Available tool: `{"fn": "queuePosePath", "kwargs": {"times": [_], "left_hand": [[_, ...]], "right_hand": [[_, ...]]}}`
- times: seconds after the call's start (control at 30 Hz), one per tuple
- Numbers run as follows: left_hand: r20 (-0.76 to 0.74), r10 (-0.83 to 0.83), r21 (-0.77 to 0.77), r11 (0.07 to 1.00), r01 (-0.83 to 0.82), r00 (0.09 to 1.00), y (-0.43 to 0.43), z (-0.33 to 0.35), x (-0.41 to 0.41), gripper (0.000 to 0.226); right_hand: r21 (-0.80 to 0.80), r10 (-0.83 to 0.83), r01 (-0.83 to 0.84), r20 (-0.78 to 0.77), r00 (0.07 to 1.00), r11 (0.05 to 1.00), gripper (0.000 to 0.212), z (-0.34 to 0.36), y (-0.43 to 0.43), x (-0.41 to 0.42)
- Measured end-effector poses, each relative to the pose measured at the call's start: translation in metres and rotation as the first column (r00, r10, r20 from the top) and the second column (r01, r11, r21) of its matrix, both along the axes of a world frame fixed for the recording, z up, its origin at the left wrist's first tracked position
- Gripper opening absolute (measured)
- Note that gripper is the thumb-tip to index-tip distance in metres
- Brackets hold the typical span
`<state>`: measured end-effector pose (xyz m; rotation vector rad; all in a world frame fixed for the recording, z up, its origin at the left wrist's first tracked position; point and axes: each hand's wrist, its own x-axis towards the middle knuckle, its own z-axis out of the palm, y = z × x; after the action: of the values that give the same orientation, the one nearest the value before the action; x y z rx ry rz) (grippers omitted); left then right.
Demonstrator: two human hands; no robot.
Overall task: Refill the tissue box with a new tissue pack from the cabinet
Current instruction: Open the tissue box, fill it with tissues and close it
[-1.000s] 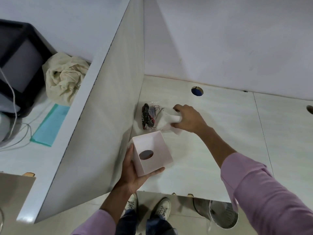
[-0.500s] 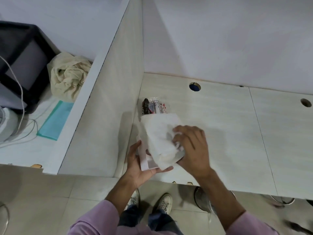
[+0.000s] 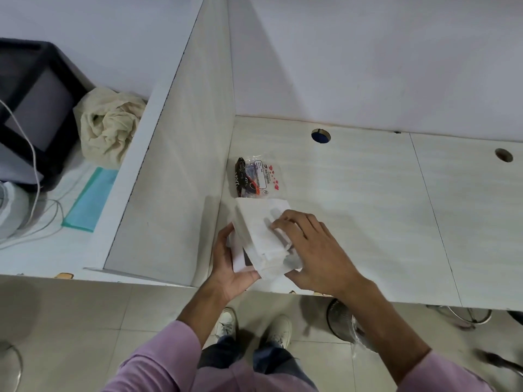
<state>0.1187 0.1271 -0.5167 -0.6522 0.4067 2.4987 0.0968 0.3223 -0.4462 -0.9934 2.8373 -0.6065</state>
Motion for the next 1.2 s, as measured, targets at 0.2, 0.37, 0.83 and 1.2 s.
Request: {"fn": "queuePosePath", "kwargs": {"times": [0.2, 0.37, 0.83, 1.2], "left_hand": [[-0.030, -0.036, -0.041, 0.999, 0.034, 0.999, 0.000, 0.006, 0.000, 0.071], [-0.008, -0.098, -0.074, 0.993, 0.097, 0.995, 0.001, 0.003, 0.000, 0.075], [-0.026, -0.145, -0.088, 0.986, 0.142, 0.989, 0.004, 0.001, -0.001, 0.067], [-0.012, -0.175, -0.132, 0.976, 0.172, 0.985, 0.001, 0.006, 0.001, 0.064]], "right_hand": [[0.098, -0.005, -0.002, 0.075, 0.997, 0.995, 0.101, 0.010, 0.005, 0.006], [0.178, 0.095, -0.088, -0.034, 0.995, 0.980, 0.133, 0.015, 0.000, 0.001], [0.135, 0.016, -0.021, 0.042, 0.999, 0.991, 0.113, 0.009, -0.008, -0.001], [0.254, 0.104, -0.156, 0.207, 0.973, 0.954, 0.149, 0.030, -0.010, -0.003]]}}
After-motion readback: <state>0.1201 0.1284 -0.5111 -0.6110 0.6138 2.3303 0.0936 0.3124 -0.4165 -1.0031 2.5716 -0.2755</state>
